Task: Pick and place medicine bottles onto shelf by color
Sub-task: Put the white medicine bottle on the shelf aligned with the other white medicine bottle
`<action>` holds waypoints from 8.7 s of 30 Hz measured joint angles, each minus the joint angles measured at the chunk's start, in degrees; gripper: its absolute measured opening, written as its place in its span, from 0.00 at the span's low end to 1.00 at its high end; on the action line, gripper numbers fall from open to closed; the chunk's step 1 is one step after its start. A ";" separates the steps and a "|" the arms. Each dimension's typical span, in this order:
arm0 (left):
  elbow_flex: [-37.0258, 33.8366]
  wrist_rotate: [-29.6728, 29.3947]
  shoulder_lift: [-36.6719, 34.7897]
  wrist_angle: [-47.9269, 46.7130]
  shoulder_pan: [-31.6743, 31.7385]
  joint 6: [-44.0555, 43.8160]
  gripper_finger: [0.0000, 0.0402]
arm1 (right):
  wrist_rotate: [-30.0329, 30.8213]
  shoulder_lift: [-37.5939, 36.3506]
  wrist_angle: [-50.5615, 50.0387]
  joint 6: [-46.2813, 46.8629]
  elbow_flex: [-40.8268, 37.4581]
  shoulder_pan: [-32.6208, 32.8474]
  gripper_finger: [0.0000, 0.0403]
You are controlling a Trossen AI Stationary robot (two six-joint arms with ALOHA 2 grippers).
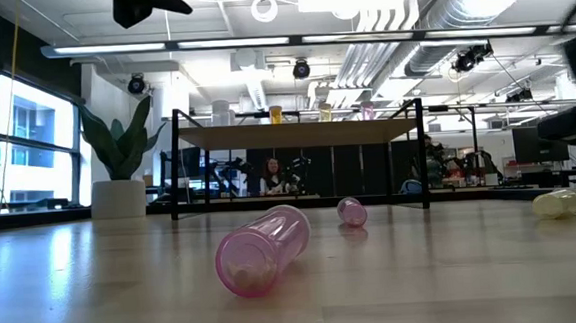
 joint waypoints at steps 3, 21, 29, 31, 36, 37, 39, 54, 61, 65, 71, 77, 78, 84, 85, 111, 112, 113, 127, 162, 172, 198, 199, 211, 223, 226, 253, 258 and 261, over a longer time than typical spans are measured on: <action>0.00 0.10 0.00 0.00 -0.01 2.37 0.48 | 1.44 0.00 0.52 4.09 0.00 -2.22 0.35; 0.00 4.22 0.00 -2.30 -0.04 23.49 0.48 | 8.68 -0.07 4.08 12.70 12.31 -15.03 0.35; 0.00 8.11 0.02 -2.52 -0.04 30.97 0.48 | 17.81 -0.07 4.03 13.43 21.24 -18.78 0.35; 0.00 8.12 0.02 -2.52 -0.04 32.02 0.49 | 19.44 -0.07 4.25 13.13 23.20 -19.78 0.35; 0.00 7.60 0.12 -2.38 -0.04 33.38 0.54 | 21.38 -0.07 7.61 9.60 27.46 -22.69 0.35; 0.00 7.41 0.51 -1.91 -0.04 33.38 0.56 | 21.70 -0.07 8.79 8.69 28.07 -23.36 0.35; -0.02 7.18 1.19 -0.34 -0.04 33.40 0.60 | 21.83 -0.07 11.08 7.06 29.15 -24.67 0.35; 0.00 7.63 6.72 15.25 0.90 29.44 0.65 | 17.54 -0.07 23.73 -8.46 31.91 -31.24 0.35; 0.00 7.66 9.70 17.05 1.13 29.59 0.65 | 13.93 -0.07 22.45 -10.65 31.56 -32.63 0.35; -0.02 7.66 11.38 16.77 1.92 28.85 0.65 | 11.90 -0.01 20.12 -10.10 31.45 -33.02 0.35; -0.02 9.70 12.94 17.05 1.90 28.80 0.65 | 10.81 1.01 15.80 -9.34 31.43 -33.02 0.35; 0.11 9.98 14.46 18.00 1.89 27.24 0.65 | 8.78 3.82 15.25 -8.04 31.41 -33.02 0.35; 0.03 9.93 14.68 17.39 1.92 26.68 0.65 | 8.53 4.13 15.33 -7.85 31.40 -33.00 0.35; -0.04 12.24 16.35 17.33 1.90 24.29 0.65 | 7.63 4.93 15.69 -6.55 31.36 -33.00 0.35; 0.03 12.84 16.74 17.85 1.90 24.29 0.65 | 7.37 5.03 15.72 -6.53 31.36 -32.98 0.35; 0.00 16.22 18.05 20.24 1.92 25.25 0.46 | 6.66 5.20 15.45 -4.62 31.36 -32.95 0.35; 0.00 16.21 18.05 20.24 1.92 25.25 0.45 | 6.66 5.20 15.45 -4.62 31.36 -32.93 0.35; 0.00 16.20 18.05 20.24 1.92 25.26 0.44 | 6.62 5.20 15.46 -4.64 31.36 -32.91 0.35; 0.00 16.20 18.05 20.26 1.92 26.89 0.35 | 6.57 5.18 15.46 -4.84 31.36 -32.93 0.35; 11.88 5.22 17.92 -7.33 16.26 37.37 0.35 | 5.93 -0.90 11.45 -9.56 31.39 -46.69 0.55; 20.49 1.25 17.97 -22.59 24.42 37.90 0.35 | 5.90 -1.36 9.80 -9.81 31.41 -53.02 0.55; 22.21 6.77 28.56 -23.83 27.19 32.75 0.35 | 5.88 -1.33 9.03 -15.16 31.41 -59.67 0.55; 22.21 6.65 29.12 -24.07 27.17 32.75 0.35 | 5.88 -1.33 9.01 -15.15 31.41 -59.67 0.55; 22.34 5.76 30.77 -25.27 27.15 33.75 0.35 | 5.88 -1.31 9.01 -16.03 31.41 -59.67 0.55; 22.51 5.45 30.84 -25.70 27.23 34.89 0.35 | 5.88 -1.31 8.99 -16.05 31.41 -59.65 0.55; 23.77 5.49 31.08 -27.53 27.41 35.50 0.35 | 5.88 -1.31 8.99 -16.05 31.41 -59.67 0.55; 24.50 5.93 32.39 -26.70 27.83 36.42 0.37 | 5.88 -1.29 8.39 -16.03 31.41 -59.64 0.55; 24.48 4.53 32.55 -26.53 27.80 36.42 0.40 | 5.88 -1.29 7.22 -16.04 31.41 -59.64 0.55; 24.48 3.39 32.59 -26.53 27.80 36.44 0.42 | 5.88 -1.29 6.91 -16.03 31.41 -59.64 0.55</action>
